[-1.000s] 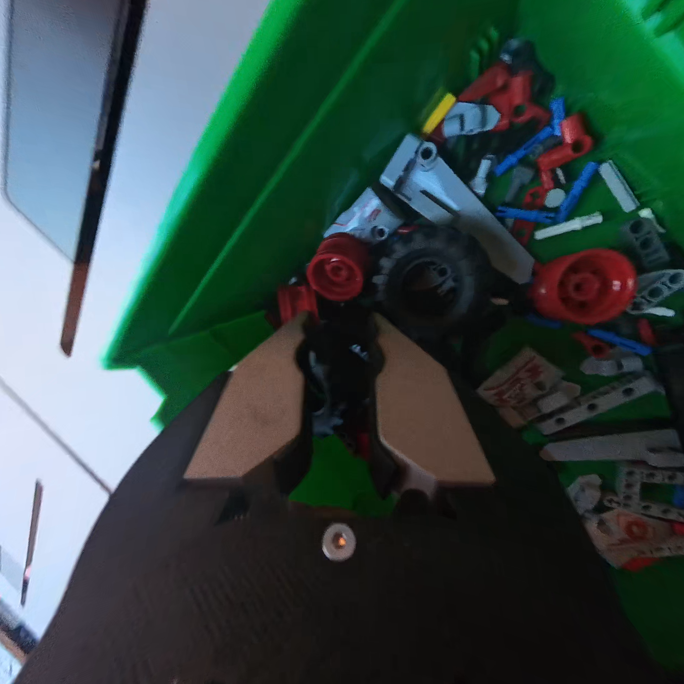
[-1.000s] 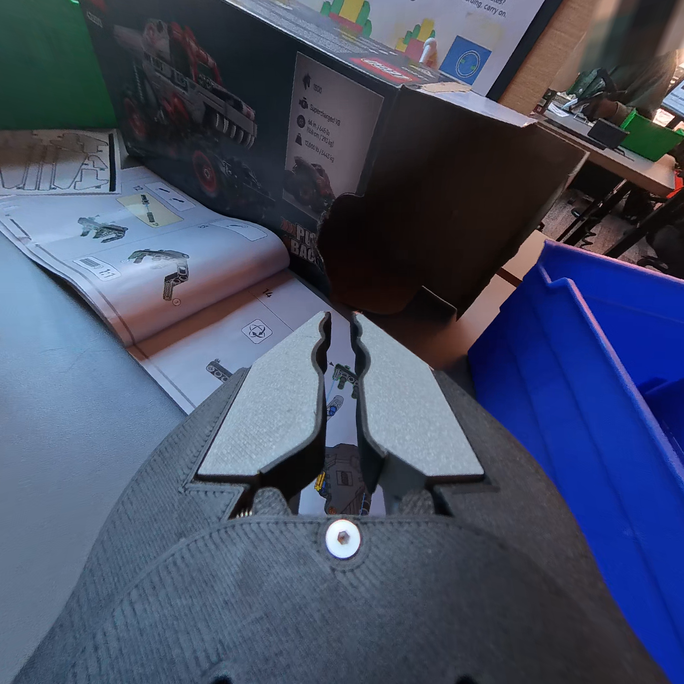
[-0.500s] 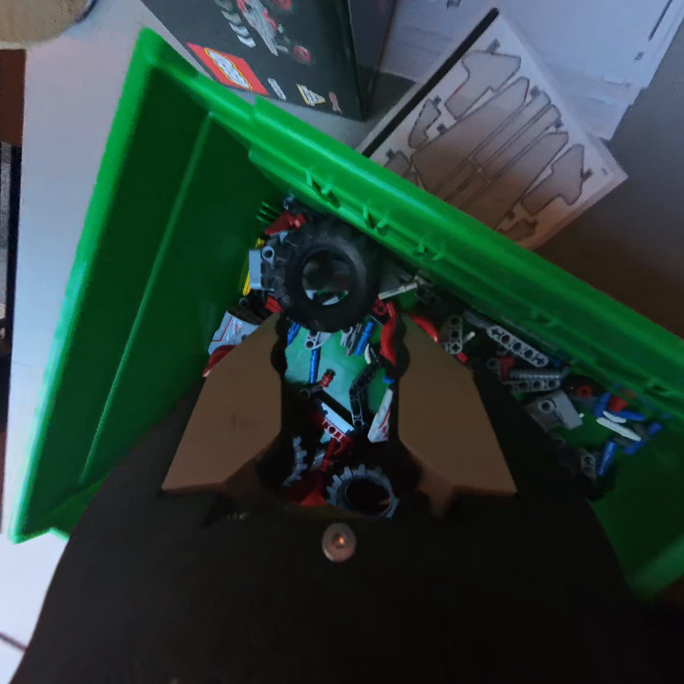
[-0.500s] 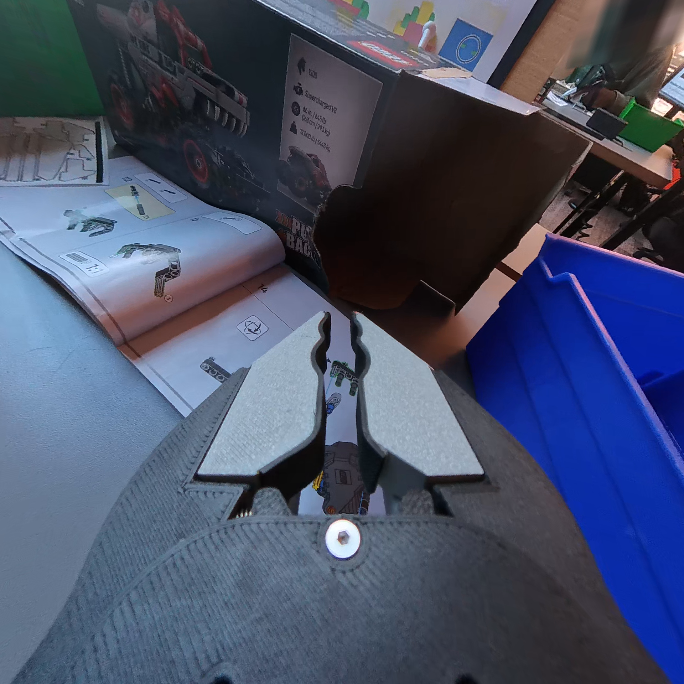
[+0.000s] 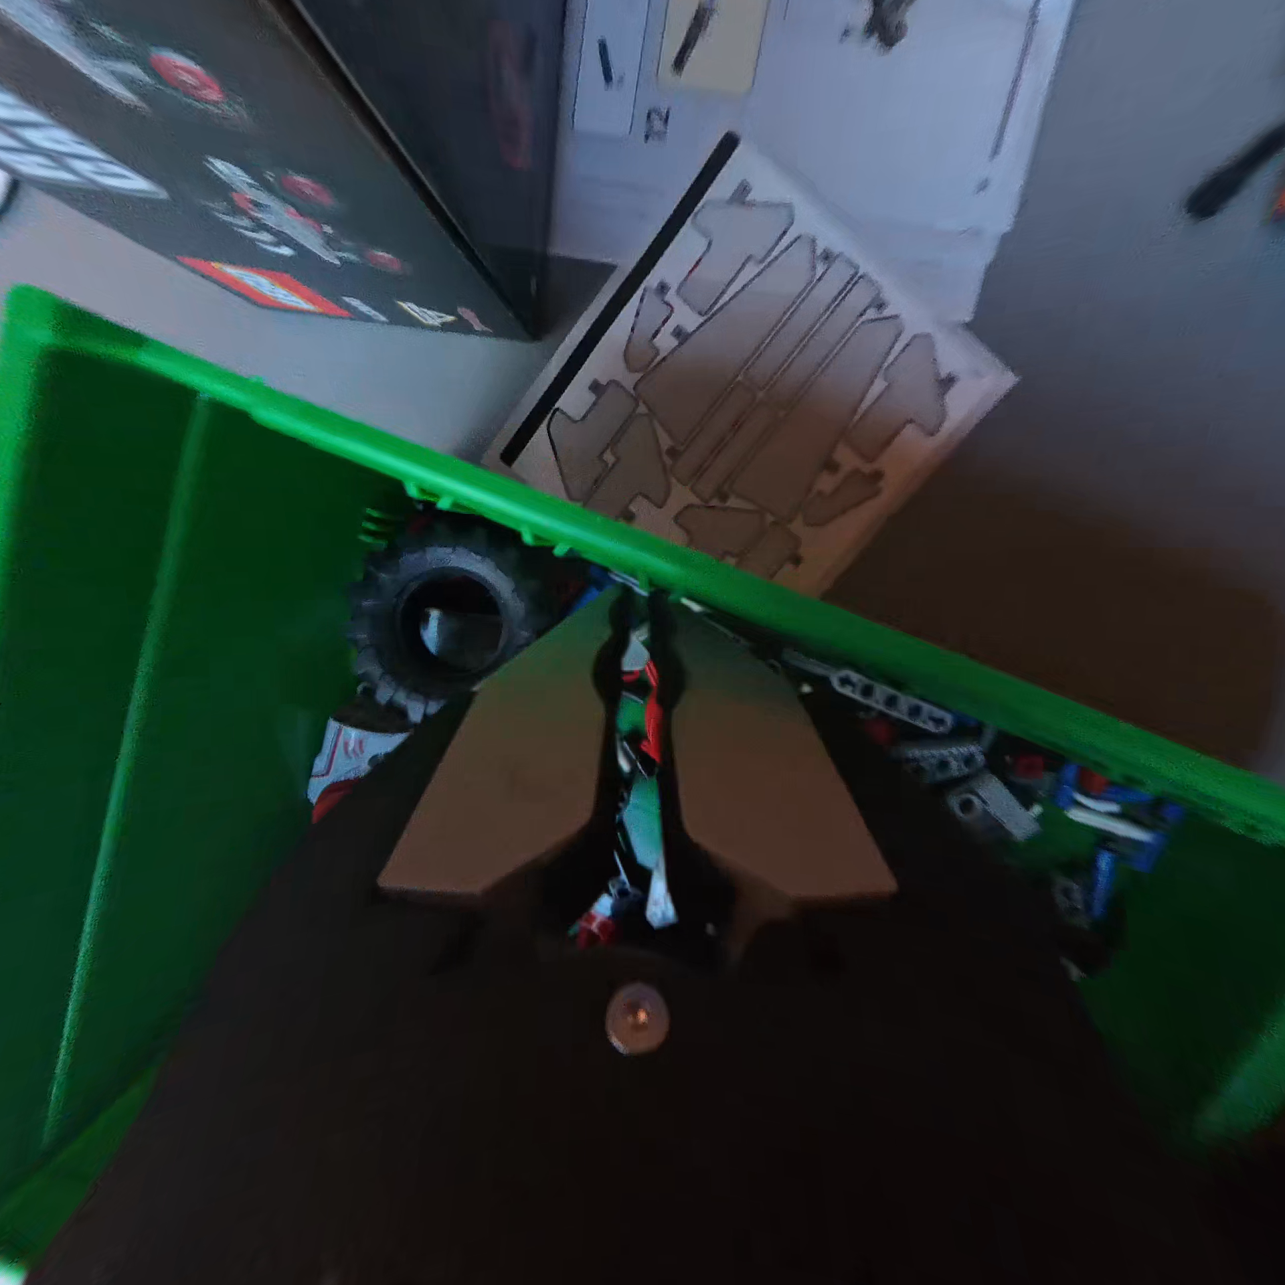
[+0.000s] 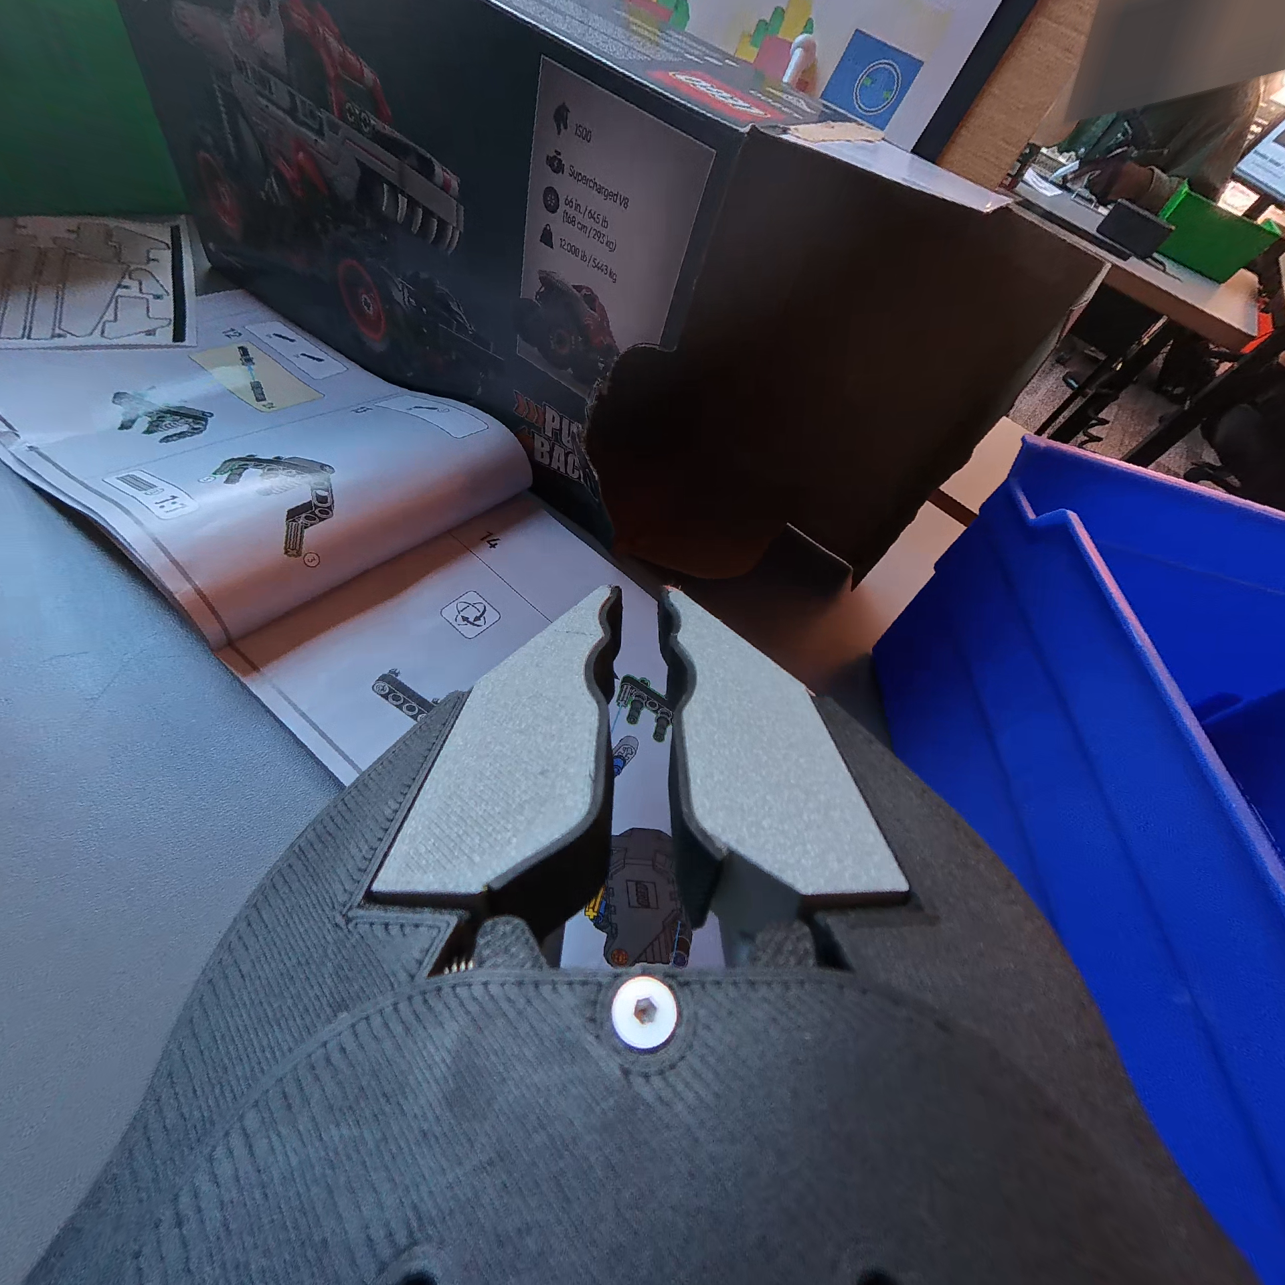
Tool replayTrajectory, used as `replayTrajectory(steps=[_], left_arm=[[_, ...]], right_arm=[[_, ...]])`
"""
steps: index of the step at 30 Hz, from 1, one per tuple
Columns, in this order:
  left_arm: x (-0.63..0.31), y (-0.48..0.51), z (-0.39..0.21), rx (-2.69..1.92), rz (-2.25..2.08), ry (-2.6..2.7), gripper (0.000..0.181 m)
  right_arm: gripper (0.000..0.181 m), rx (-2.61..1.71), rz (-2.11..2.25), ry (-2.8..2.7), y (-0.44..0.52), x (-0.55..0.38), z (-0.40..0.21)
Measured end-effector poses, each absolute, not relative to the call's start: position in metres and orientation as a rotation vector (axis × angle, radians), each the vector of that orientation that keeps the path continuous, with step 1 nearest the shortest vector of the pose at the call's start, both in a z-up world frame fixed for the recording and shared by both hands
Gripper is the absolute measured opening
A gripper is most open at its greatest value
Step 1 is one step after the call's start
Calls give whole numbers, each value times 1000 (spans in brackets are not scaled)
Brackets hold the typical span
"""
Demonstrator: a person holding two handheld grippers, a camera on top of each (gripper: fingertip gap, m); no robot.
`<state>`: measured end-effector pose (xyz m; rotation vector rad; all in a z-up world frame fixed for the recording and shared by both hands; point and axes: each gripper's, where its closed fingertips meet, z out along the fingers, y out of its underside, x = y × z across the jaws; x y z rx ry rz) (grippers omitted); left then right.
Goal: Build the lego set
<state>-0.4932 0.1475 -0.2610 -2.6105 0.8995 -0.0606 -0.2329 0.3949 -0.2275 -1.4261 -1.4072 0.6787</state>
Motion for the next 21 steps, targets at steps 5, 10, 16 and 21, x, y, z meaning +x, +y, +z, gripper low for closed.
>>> replayTrajectory(steps=[5, 10, 16, 21], left_arm=[[-492, 164, -277, -2612, -51, 815, 0], [-490, 150, -280, -2698, -169, 775, 0], [-511, 144, -280, -2766, -59, 723, 0], [-500, 148, -276, -2733, -143, 709, 4]], right_arm=[[7, -1426, 683, -1412, 394, -233, -228], [6, -1425, 683, -1413, 394, -233, -228], [7, -1425, 678, -1415, 394, -233, -228], [6, -1426, 679, -1416, 394, -233, -228]])
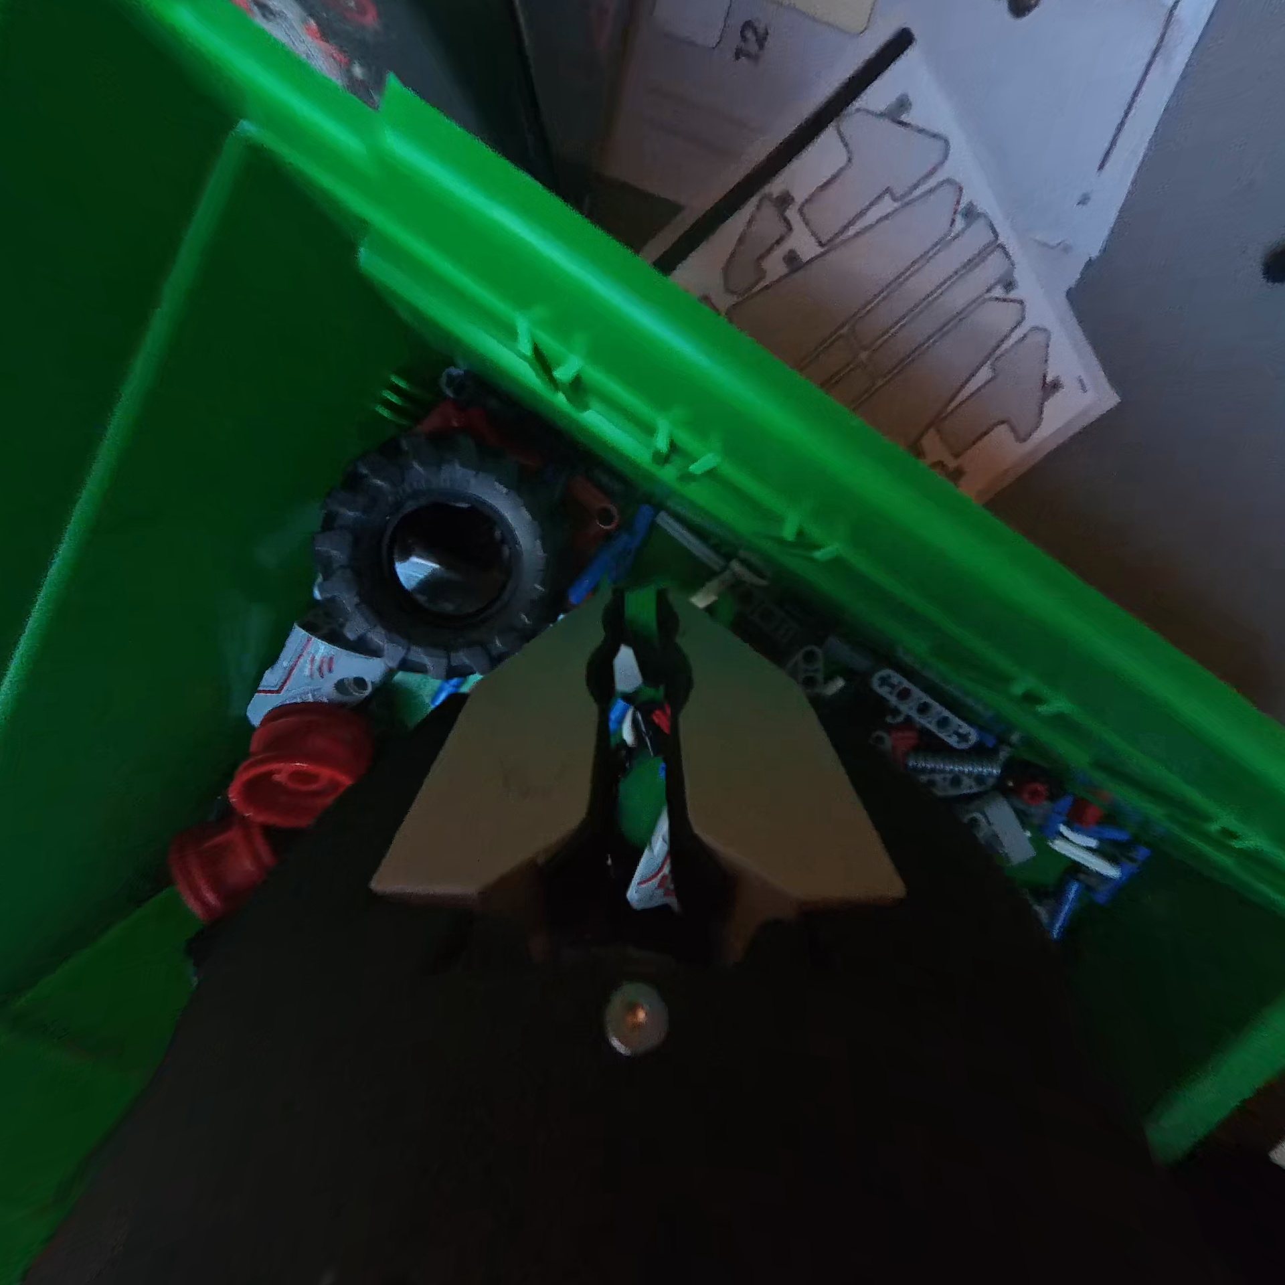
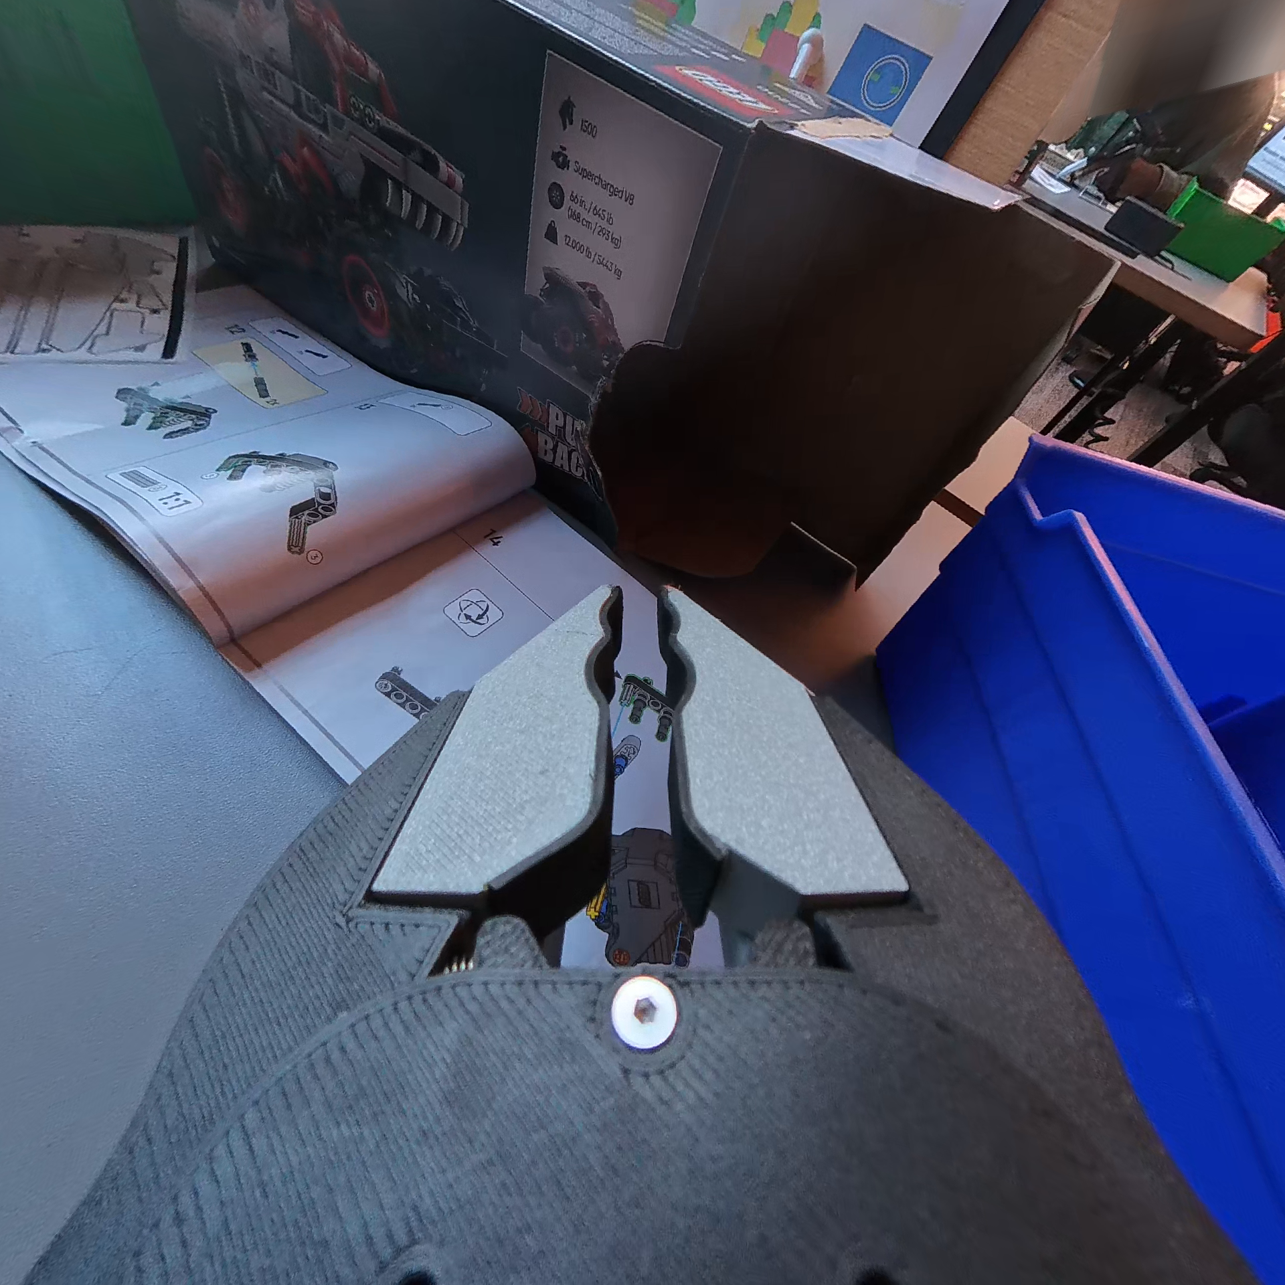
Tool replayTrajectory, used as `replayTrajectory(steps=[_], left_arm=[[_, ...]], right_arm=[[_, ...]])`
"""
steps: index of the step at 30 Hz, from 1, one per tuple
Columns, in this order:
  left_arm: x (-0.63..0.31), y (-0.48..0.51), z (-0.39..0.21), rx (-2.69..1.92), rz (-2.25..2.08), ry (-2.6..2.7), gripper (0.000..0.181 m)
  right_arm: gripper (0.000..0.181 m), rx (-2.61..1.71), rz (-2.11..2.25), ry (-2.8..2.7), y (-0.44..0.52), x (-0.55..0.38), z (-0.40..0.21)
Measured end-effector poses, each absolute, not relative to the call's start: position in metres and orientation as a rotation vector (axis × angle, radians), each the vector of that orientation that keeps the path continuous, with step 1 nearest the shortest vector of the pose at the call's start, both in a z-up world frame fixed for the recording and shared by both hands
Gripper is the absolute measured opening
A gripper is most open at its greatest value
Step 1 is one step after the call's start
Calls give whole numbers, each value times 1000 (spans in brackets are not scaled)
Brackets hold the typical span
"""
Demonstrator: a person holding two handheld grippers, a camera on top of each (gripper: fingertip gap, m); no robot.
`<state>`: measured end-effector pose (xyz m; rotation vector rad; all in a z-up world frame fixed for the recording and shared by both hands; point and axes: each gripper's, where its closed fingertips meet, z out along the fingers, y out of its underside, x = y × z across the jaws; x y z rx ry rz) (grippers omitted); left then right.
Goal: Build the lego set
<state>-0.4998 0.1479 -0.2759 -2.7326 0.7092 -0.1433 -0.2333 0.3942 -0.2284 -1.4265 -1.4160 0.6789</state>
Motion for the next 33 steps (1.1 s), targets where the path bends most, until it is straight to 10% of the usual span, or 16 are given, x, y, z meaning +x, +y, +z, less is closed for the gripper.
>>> replayTrajectory(steps=[9, 33], left_arm=[[-489, 154, -275, -2788, -319, 349, 24], [-473, 177, -259, -2705, -155, 424, 0]], right_arm=[[7, -1425, 670, -1430, 393, -234, -230], [6, -1418, 679, -1450, 390, -235, -231]])
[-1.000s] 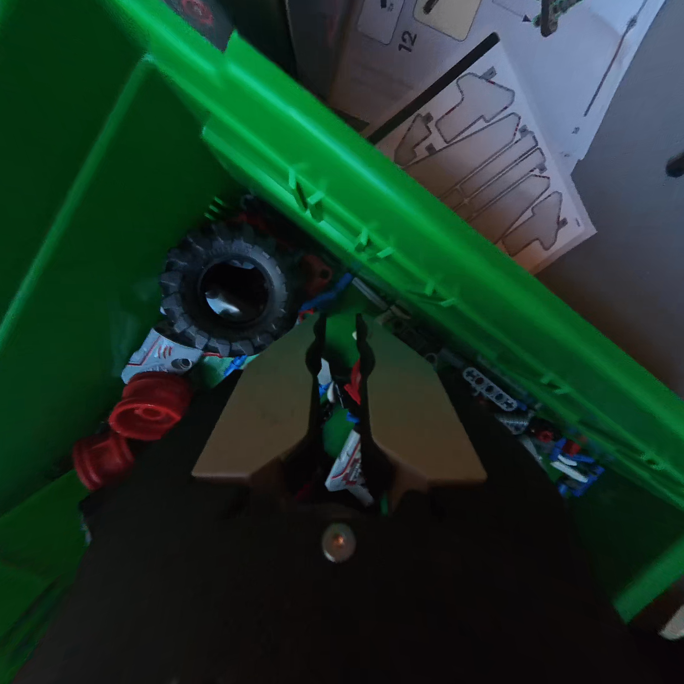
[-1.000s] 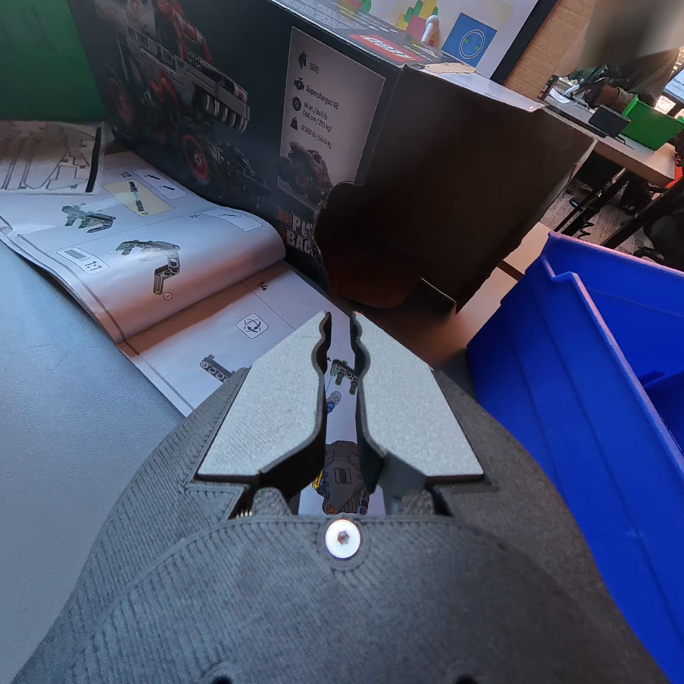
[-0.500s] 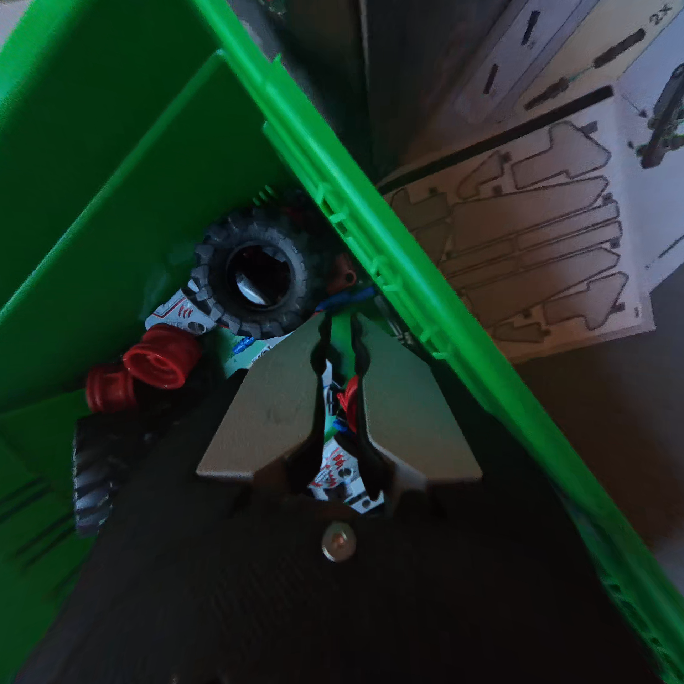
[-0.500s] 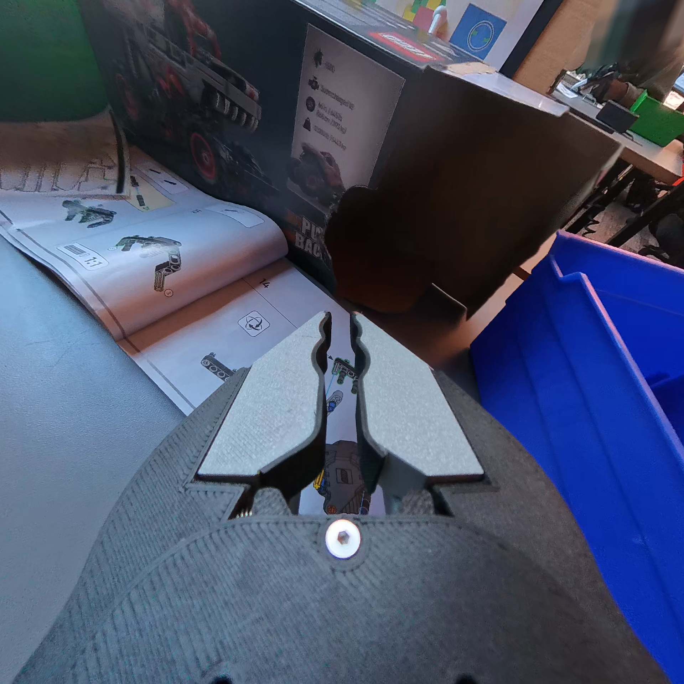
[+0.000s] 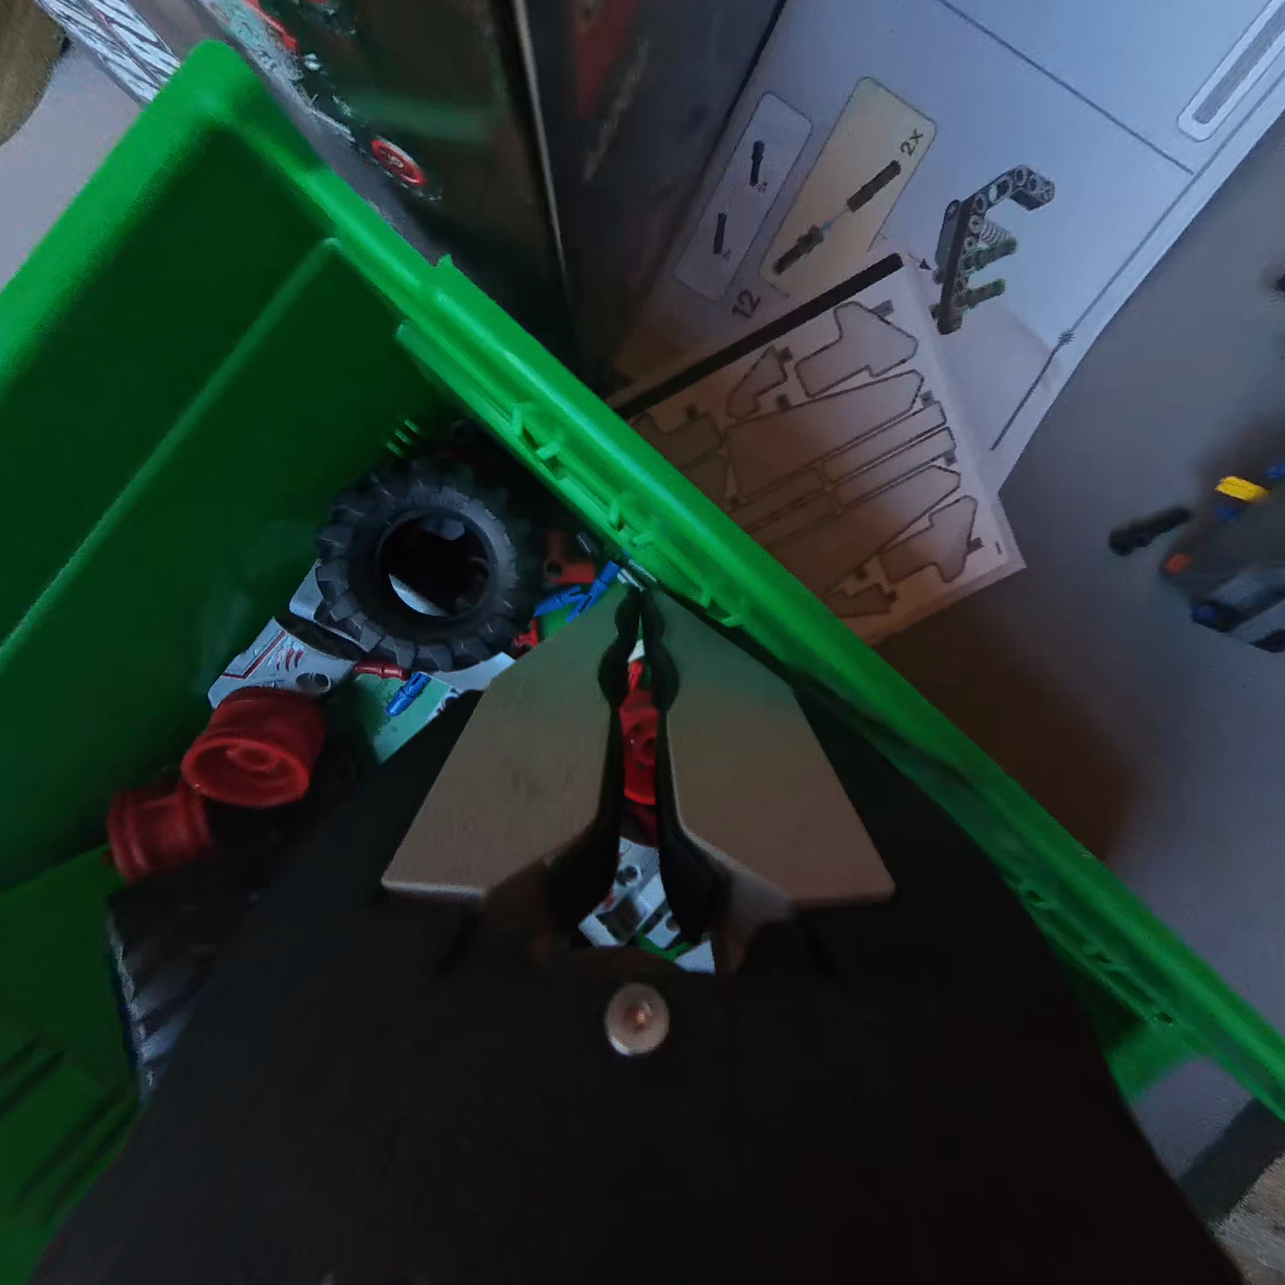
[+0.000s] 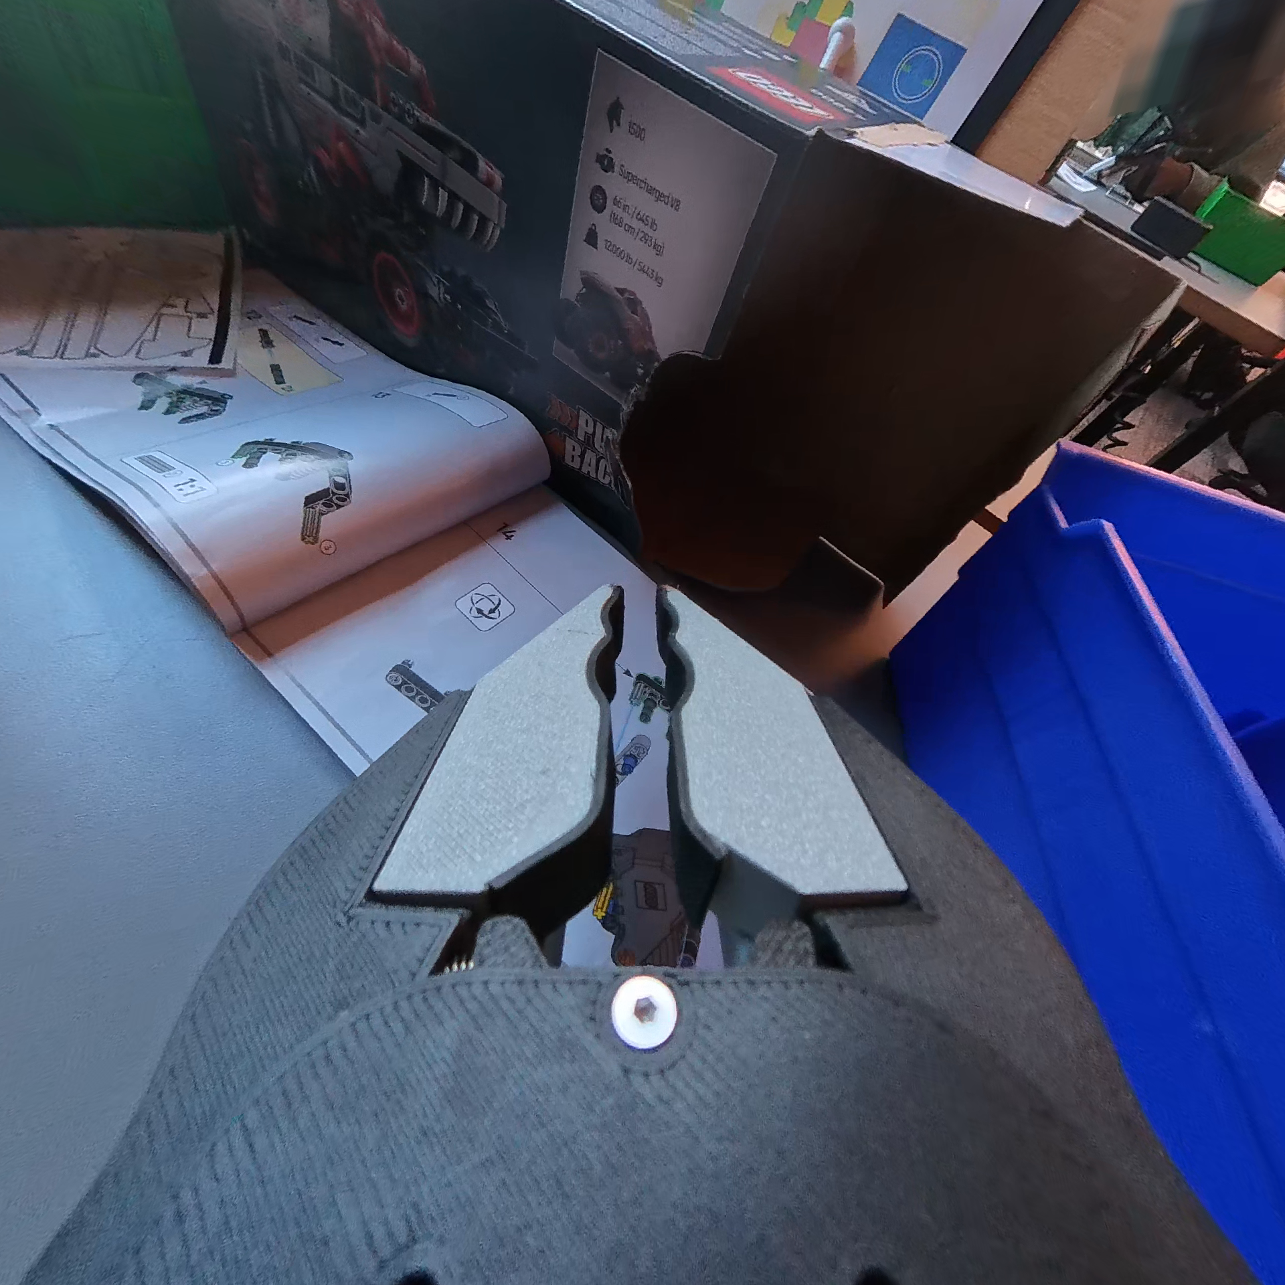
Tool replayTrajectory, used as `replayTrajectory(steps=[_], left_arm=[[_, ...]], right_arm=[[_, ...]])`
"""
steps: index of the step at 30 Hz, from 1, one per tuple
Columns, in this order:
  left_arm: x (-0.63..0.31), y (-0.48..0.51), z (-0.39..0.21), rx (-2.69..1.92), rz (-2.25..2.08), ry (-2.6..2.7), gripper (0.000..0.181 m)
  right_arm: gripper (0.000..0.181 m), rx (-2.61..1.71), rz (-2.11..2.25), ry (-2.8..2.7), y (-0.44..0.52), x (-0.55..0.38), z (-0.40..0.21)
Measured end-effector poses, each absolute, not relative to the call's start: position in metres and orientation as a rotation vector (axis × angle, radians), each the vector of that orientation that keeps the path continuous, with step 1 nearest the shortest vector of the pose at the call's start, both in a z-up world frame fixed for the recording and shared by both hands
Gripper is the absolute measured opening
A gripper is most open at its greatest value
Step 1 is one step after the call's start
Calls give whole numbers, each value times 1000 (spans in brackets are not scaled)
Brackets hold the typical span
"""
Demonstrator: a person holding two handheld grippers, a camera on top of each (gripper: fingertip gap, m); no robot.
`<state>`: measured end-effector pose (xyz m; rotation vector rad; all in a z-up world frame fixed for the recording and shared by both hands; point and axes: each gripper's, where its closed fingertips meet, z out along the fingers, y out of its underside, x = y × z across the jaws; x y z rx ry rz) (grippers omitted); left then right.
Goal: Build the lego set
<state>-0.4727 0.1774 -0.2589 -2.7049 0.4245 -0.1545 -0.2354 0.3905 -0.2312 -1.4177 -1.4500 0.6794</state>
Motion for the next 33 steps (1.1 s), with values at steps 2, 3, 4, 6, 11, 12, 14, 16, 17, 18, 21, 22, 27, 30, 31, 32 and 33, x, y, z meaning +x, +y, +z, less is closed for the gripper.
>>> replayTrajectory(steps=[2, 3, 4, 6, 11, 12, 14, 16, 17, 18, 21, 22, 27, 30, 31, 32, 33], left_arm=[[-474, 179, -266, -2698, -173, 426, 0], [-473, 177, -272, -2717, -195, 432, 0], [-472, 175, -277, -2731, -220, 423, 0], [-469, 175, -276, -2722, -274, 388, 0], [-463, 169, -276, -2723, -351, 413, 0], [-462, 166, -276, -2734, -320, 448, 0], [-467, 160, -279, -2769, -186, 534, 0], [-469, 161, -279, -2777, -102, 543, 0], [-469, 161, -280, -2785, -91, 534, 0], [-469, 161, -280, -2797, -93, 521, 0], [-480, 161, -280, -2819, -30, 489, 0], [-483, 161, -279, -2821, -26, 479, 0], [-467, 168, -271, -2777, -279, 343, 11], [-471, 169, -275, -2791, -248, 298, 19], [-472, 170, -277, -2795, -231, 289, 19], [-473, 172, -278, -2790, -209, 281, 16], [-473, 173, -278, -2792, -189, 277, 14]], right_arm=[[5, -1416, 675, -1451, 390, -235, -231], [5, -1416, 672, -1452, 390, -235, -231], [5, -1418, 670, -1452, 391, -236, -232], [5, -1421, 669, -1452, 391, -236, -232], [5, -1424, 667, -1454, 391, -236, -233], [5, -1424, 666, -1454, 391, -236, -233], [5, -1423, 665, -1454, 391, -236, -233], [5, -1422, 666, -1453, 391, -236, -233], [5, -1422, 666, -1453, 391, -236, -232], [5, -1421, 667, -1453, 391, -236, -232], [5, -1418, 667, -1455, 391, -236, -232], [5, -1417, 667, -1455, 390, -236, -232], [5, -1420, 669, -1457, 391, -236, -233], [5, -1420, 670, -1457, 391, -236, -233], [5, -1420, 670, -1458, 390, -236, -233], [5, -1419, 669, -1458, 390, -236, -233], [5, -1419, 669, -1458, 390, -236, -233]])
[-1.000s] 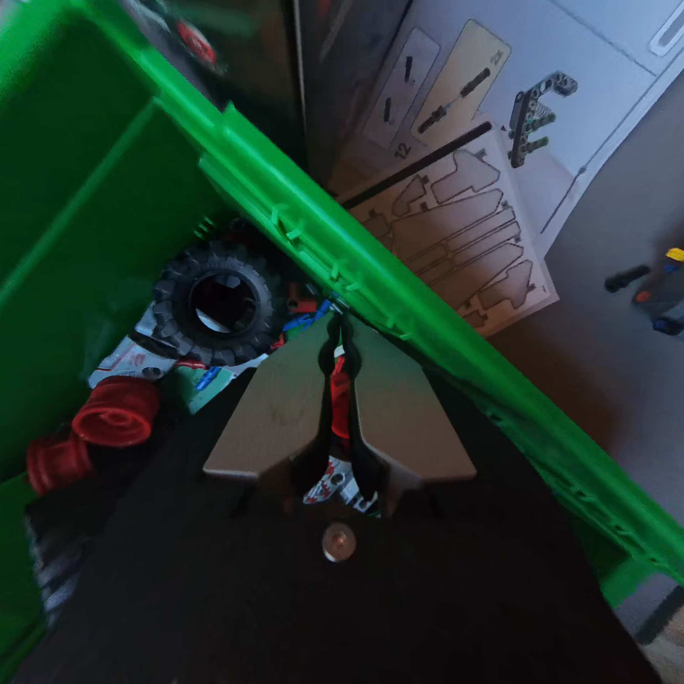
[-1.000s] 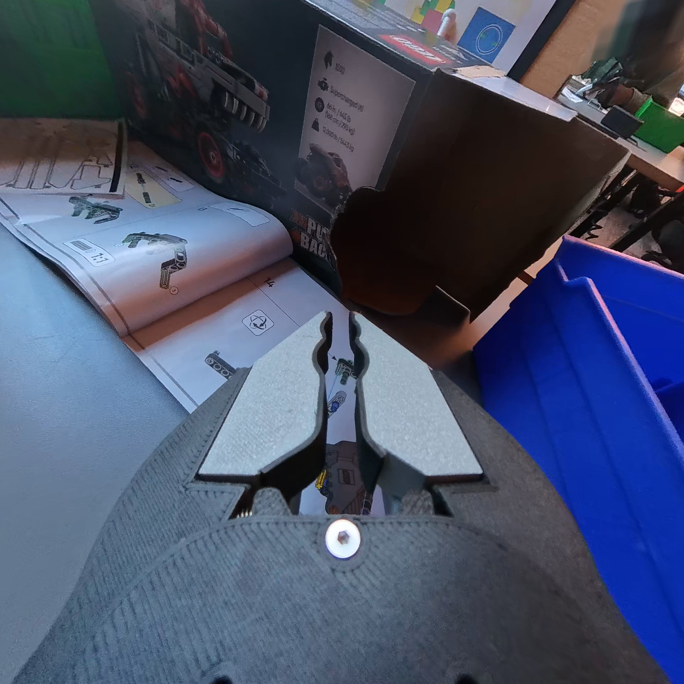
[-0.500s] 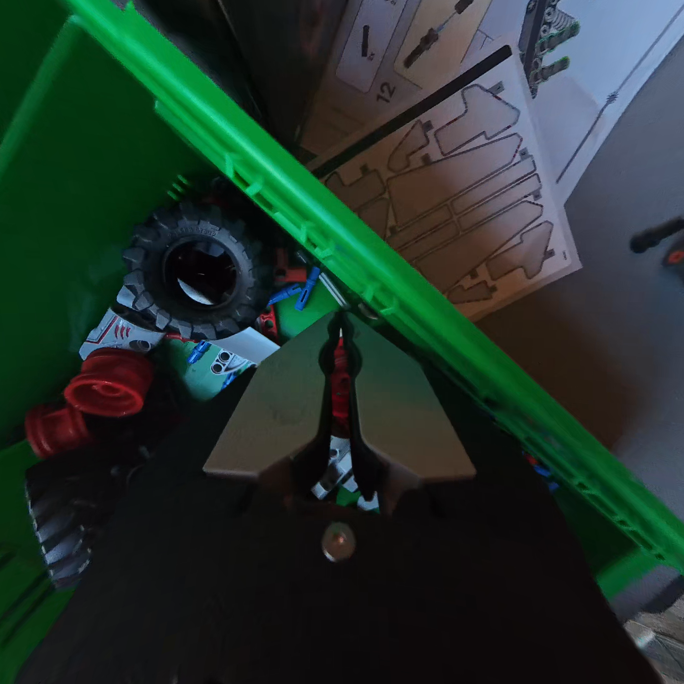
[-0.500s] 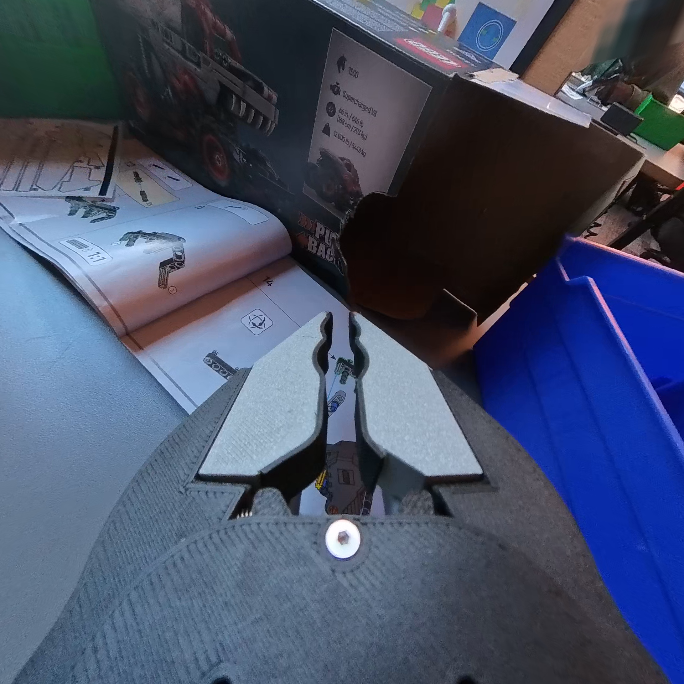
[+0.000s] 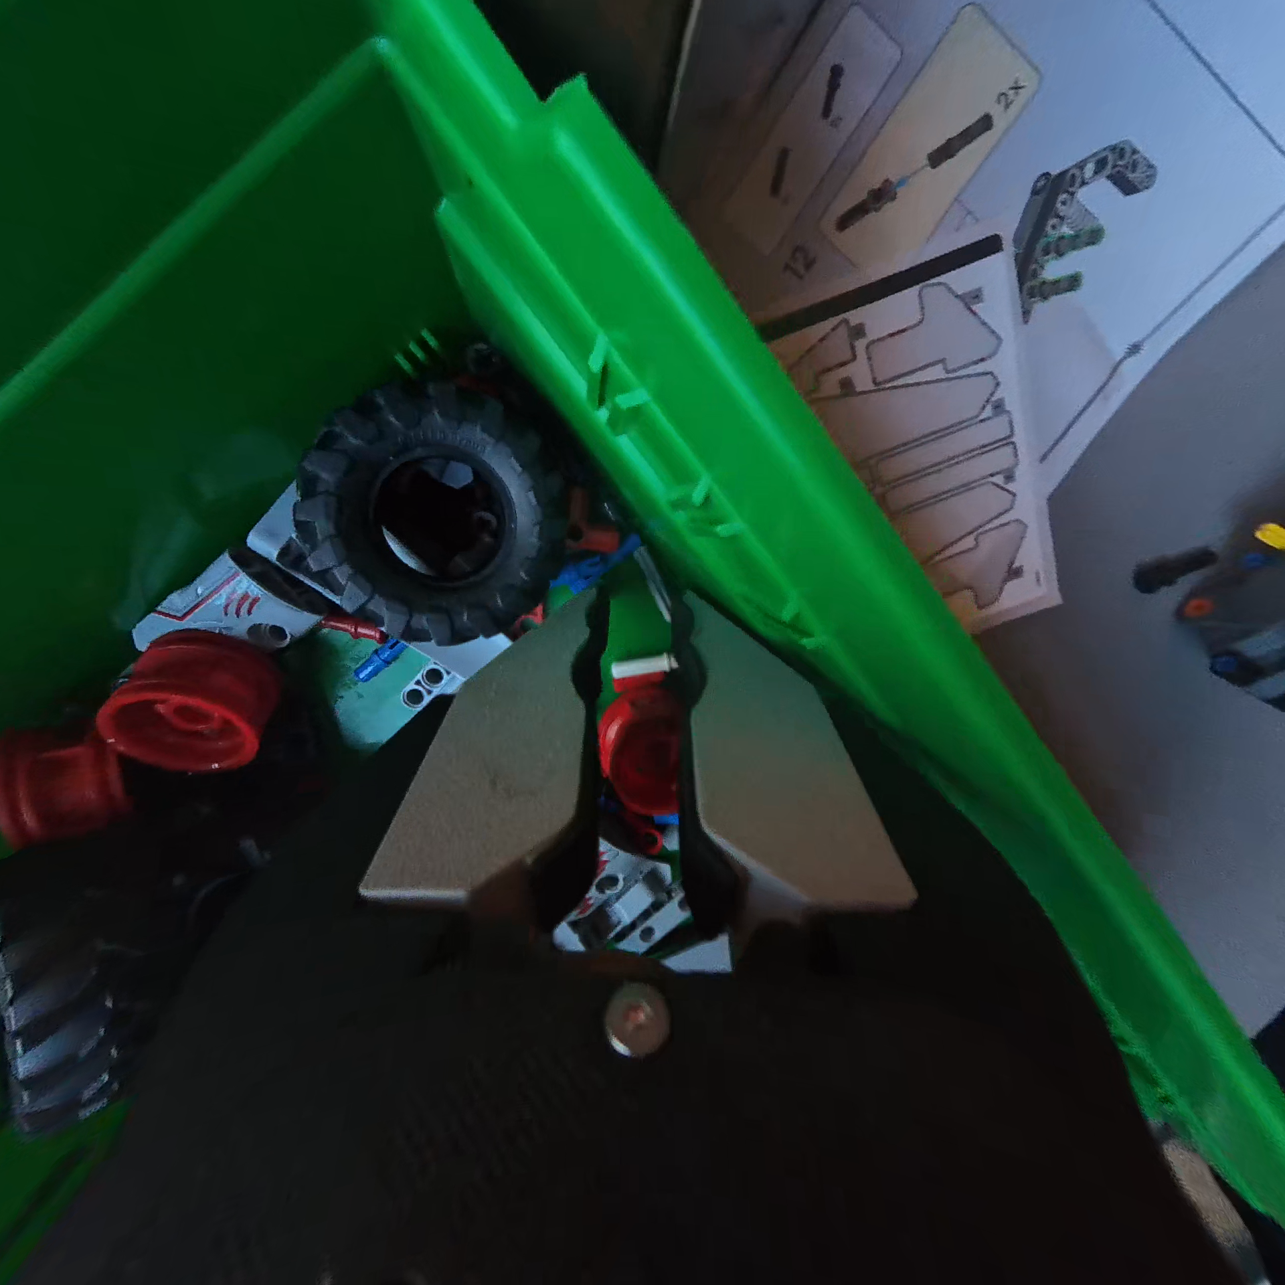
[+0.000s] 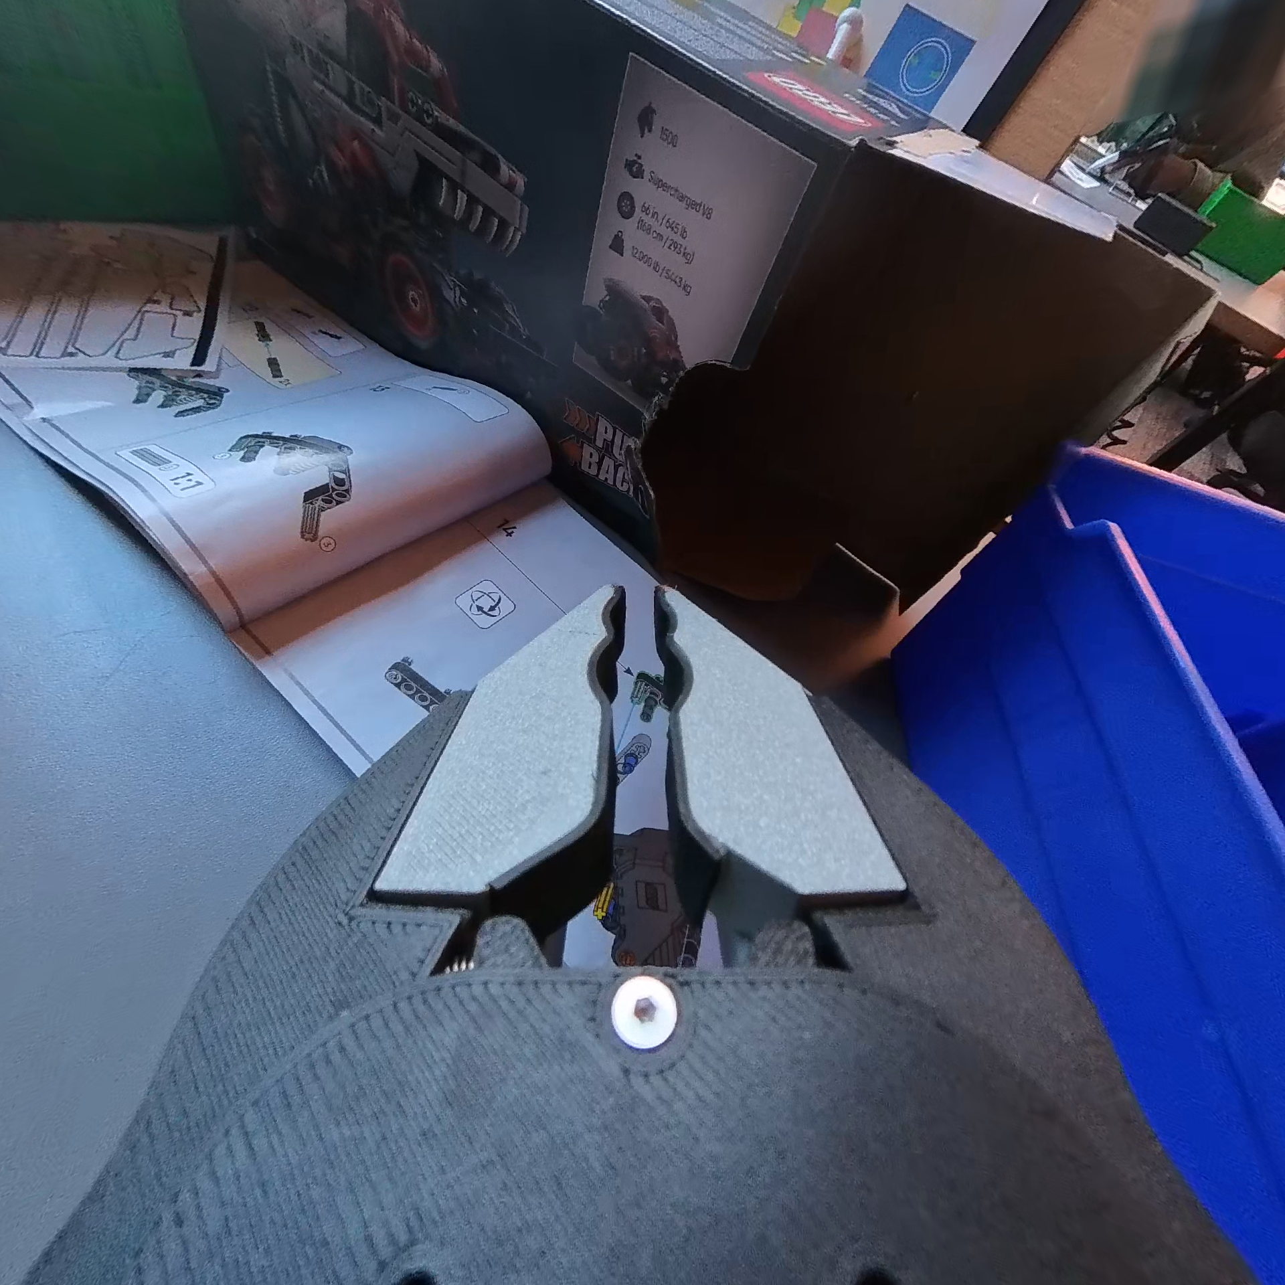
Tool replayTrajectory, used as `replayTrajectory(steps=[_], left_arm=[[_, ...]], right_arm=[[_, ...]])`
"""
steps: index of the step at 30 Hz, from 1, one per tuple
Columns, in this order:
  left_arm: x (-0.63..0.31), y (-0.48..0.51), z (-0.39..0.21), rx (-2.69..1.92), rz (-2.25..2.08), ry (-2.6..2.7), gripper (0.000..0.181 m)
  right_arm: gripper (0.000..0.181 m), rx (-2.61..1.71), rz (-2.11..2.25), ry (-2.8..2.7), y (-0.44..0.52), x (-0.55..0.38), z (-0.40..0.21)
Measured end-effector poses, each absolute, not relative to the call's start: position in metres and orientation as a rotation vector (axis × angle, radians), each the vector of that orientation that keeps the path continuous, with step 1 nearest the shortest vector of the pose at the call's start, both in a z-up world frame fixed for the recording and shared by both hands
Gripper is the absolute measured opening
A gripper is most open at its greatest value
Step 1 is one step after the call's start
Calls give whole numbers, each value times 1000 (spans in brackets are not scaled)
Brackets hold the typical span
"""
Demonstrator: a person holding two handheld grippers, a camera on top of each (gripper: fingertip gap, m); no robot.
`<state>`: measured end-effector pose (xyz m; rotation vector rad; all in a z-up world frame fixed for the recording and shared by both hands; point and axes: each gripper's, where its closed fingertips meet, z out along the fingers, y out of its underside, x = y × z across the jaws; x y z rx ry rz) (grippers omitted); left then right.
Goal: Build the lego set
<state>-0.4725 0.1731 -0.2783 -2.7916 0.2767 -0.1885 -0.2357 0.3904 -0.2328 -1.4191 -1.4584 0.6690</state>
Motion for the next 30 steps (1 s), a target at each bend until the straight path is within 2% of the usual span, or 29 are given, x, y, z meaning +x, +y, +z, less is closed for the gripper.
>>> replayTrajectory(steps=[6, 16, 23, 27, 30], left_arm=[[-479, 172, -280, -2807, -69, 283, 2], [-479, 153, -277, -2861, -74, 532, 1], [-481, 157, -271, -2831, -81, 523, 1], [-499, 155, -244, -2771, -5, 454, 1], [-514, 155, -197, -2630, 79, 366, 1]], right_arm=[[5, -1417, 672, -1458, 390, -236, -232], [4, -1412, 671, -1460, 390, -235, -232], [4, -1399, 684, -1469, 386, -235, -231], [3, -1397, 693, -1473, 386, -236, -231], [3, -1386, 712, -1474, 383, -238, -230]])
